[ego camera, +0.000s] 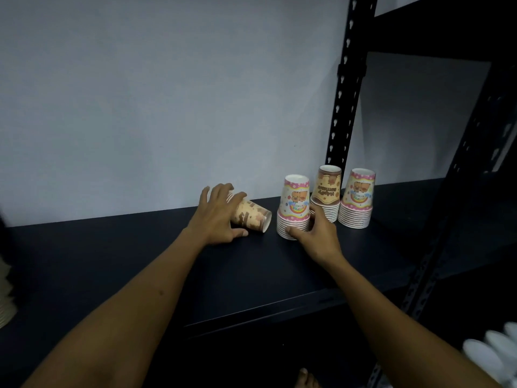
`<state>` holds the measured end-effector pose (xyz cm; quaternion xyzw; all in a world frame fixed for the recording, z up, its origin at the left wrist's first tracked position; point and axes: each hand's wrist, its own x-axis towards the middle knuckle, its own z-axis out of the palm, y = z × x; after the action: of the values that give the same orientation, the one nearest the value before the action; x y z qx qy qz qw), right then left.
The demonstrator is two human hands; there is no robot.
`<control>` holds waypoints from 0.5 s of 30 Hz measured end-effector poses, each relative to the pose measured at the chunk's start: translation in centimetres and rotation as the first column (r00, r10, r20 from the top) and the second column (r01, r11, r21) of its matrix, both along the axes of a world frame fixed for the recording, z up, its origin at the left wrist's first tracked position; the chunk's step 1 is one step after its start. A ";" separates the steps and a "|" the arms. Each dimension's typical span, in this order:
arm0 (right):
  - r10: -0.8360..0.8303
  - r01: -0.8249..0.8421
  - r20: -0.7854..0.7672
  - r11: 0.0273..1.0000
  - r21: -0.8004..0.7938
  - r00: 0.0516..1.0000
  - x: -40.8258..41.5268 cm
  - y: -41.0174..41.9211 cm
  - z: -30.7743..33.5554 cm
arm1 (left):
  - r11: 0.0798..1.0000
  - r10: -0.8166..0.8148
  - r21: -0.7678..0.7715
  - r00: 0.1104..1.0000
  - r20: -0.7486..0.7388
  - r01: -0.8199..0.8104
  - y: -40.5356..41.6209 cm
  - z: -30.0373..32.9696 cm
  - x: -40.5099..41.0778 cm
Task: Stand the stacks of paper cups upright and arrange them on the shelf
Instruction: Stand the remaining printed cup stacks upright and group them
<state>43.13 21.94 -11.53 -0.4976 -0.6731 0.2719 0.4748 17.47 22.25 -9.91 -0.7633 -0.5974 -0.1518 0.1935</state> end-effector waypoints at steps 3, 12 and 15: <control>0.003 -0.003 0.016 1.000 -0.001 1.000 -0.1 -0.3 0.2 | 0.994 0.001 -0.112 1.000 -0.005 -0.002 -1.1 -0.1 -1.1; 0.090 -0.094 0.171 0.995 0.019 0.981 -0.8 -0.8 0.5 | 1.000 0.022 -0.010 0.923 0.385 -0.019 -4.2 0.1 -2.2; 0.104 -0.106 0.200 0.994 0.000 0.974 -1.4 -1.0 0.8 | 1.000 0.008 0.006 0.769 0.639 -0.015 -4.8 0.3 -2.2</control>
<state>41.73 20.98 -10.73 -0.4834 -0.7442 0.2416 0.3925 15.28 17.42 -9.63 -0.6616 -0.6314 -0.4041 -0.0162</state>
